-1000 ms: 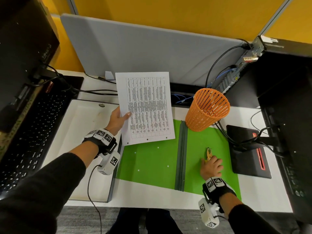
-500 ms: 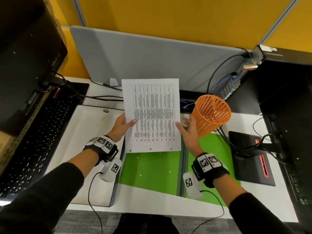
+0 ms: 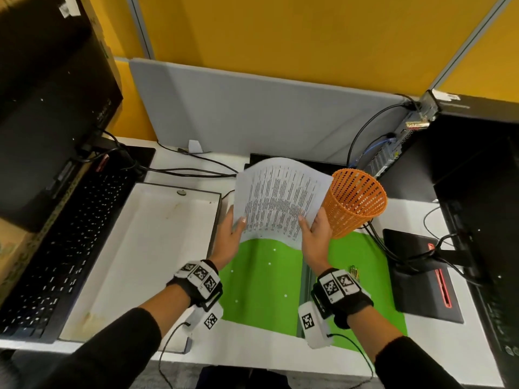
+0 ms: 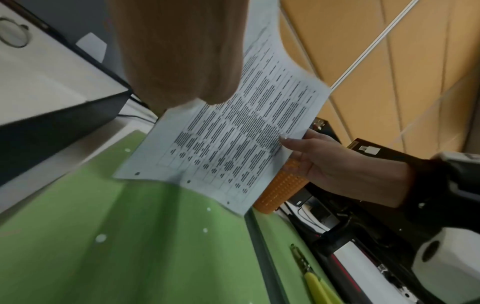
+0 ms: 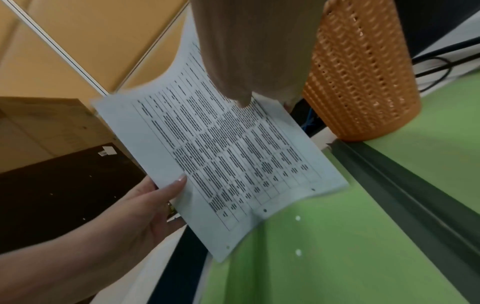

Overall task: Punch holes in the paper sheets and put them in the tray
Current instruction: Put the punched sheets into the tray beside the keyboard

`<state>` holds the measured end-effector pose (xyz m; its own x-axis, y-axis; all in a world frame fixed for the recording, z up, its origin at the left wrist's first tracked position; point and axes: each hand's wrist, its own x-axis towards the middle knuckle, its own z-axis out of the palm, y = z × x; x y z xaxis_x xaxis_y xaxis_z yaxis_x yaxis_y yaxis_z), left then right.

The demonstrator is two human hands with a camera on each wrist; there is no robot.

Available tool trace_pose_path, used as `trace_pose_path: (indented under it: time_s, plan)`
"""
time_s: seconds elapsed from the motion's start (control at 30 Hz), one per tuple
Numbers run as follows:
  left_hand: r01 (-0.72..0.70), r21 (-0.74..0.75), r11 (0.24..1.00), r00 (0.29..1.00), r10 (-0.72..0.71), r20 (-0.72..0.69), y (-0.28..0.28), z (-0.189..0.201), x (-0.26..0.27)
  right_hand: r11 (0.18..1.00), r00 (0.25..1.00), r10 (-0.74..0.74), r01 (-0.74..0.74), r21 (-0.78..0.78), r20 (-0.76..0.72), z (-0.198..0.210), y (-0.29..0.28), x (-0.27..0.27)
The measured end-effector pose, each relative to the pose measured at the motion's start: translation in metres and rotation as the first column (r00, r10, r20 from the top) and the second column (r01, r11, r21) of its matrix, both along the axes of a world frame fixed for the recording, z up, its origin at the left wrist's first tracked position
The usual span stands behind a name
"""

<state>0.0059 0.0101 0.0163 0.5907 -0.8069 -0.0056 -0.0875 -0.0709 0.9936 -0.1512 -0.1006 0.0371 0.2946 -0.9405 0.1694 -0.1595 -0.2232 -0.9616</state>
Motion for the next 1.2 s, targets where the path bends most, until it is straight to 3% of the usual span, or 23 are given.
trace_pose_path:
  time_s: [0.13, 0.3, 0.5, 0.63, 0.8, 1.0, 1.07, 1.17, 1.2]
  plan:
    - [0.001, 0.088, 0.996, 1.0, -0.003, 0.015, 0.005, -0.01, 0.0, 0.999, 0.997, -0.019, 0.022, 0.036, -0.076, -0.016, 0.002, -0.01]
    - [0.018, 0.074, 0.997, 0.995, -0.025, 0.096, 0.0, 0.003, 0.013, 0.997, 0.993, -0.047, 0.04, -0.07, -0.106, -0.011, -0.008, -0.011]
    - [-0.125, 0.013, 0.992, 0.992, 0.125, 0.017, 0.0, 0.016, 0.036, 0.998, 0.993, -0.044, 0.04, 0.039, 0.11, 0.01, -0.01, 0.002]
    - [-0.144, 0.035, 0.989, 0.963, 0.132, 0.233, 0.015, 0.013, 0.056, 0.998, 0.996, -0.004, -0.002, -0.069, -0.092, 0.008, -0.009, 0.015]
    - [-0.254, 0.175, 0.951, 0.94, 0.201, 0.276, 0.058, 0.003, 0.09, 0.979, 0.967, 0.195, -0.181, 0.092, -0.167, -0.009, 0.012, 0.045]
    - [-0.445, 0.426, 0.788, 0.858, 0.239, 0.455, 0.13, 0.0, 0.125, 0.848, 0.821, 0.514, -0.443, 0.292, -0.249, -0.021, 0.069, 0.098]
    - [-0.446, 0.543, 0.712, 0.853, 0.155, 0.498, 0.15, 0.0, 0.133, 0.787, 0.751, 0.601, -0.497, 0.365, -0.273, -0.023, 0.089, 0.112]
    - [-0.449, 0.743, 0.497, 0.851, -0.016, 0.525, 0.168, 0.004, 0.134, 0.724, 0.615, 0.688, -0.544, 0.424, -0.386, -0.023, 0.116, 0.134]
    - [-0.447, 0.766, 0.462, 0.845, -0.064, 0.531, 0.173, 0.004, 0.133, 0.701, 0.568, 0.713, -0.551, 0.453, -0.411, -0.023, 0.123, 0.14]
